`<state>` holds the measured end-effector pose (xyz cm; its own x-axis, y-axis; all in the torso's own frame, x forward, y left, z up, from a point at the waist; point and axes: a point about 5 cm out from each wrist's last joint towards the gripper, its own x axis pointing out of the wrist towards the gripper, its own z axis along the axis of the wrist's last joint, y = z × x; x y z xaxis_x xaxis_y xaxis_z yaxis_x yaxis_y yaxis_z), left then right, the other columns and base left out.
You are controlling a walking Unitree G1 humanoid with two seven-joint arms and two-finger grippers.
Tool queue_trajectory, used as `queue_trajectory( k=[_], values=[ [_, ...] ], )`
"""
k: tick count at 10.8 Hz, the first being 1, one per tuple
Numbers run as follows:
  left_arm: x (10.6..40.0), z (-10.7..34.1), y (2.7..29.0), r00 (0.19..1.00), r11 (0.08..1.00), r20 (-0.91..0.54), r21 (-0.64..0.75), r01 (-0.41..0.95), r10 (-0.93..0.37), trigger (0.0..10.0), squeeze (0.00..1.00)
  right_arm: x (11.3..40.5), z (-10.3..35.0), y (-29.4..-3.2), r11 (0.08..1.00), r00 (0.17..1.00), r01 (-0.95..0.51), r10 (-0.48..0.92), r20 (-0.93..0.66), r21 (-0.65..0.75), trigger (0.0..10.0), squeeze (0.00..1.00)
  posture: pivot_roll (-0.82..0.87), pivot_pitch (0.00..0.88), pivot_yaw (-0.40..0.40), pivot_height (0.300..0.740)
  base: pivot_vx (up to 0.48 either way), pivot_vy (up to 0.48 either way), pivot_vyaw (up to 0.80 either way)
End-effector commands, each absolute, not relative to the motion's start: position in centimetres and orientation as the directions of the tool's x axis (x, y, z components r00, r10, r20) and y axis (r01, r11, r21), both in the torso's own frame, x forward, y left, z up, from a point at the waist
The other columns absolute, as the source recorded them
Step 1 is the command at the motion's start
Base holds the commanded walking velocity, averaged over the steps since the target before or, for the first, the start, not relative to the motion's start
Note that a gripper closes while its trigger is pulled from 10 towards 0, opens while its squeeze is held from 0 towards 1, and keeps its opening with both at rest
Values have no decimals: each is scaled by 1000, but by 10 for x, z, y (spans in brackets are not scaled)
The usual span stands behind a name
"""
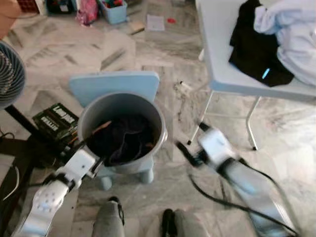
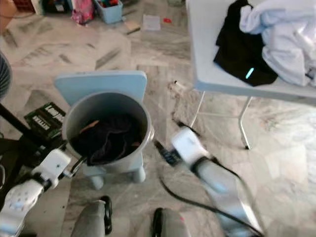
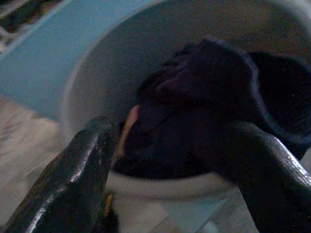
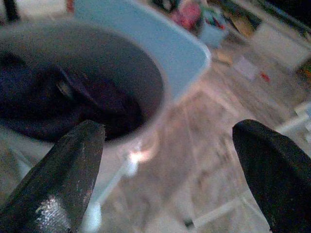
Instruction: Hang hanger
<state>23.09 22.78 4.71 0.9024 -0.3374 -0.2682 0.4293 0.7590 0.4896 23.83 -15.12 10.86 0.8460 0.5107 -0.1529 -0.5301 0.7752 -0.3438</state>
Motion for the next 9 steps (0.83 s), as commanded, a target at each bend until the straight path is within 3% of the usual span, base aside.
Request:
queue_trajectory(
  k=[1,3,7,8,9],
  values=[
    [226,39,222,878,751,-294,458,477,-378,10000,0,237,112,-157,781,853,-519,501,-148,-347,10000,0,-77,192,-103,740,0,0,0],
    [225,37,212,842,727,-302,426,539,-447,10000,0,239,114,-154,775,851,-521,506,-142,-358,10000,0,-80,194,-101,740,0,0,0],
    [197,54,228,937,815,-175,463,348,-301,10000,0,238,110,-148,766,836,-546,526,-157,-340,10000,0,-13,199,-96,740,0,0,0],
    [183,58,220,912,801,-183,437,410,-367,10000,0,240,108,-147,764,833,-550,530,-156,-338,10000,0,0,198,-95,740,0,0,0],
    [176,56,217,892,777,-210,439,451,-400,10000,1000,242,108,-145,763,832,-551,533,-154,-337,10000,0,19,195,-95,740,0,0,0]
  ],
)
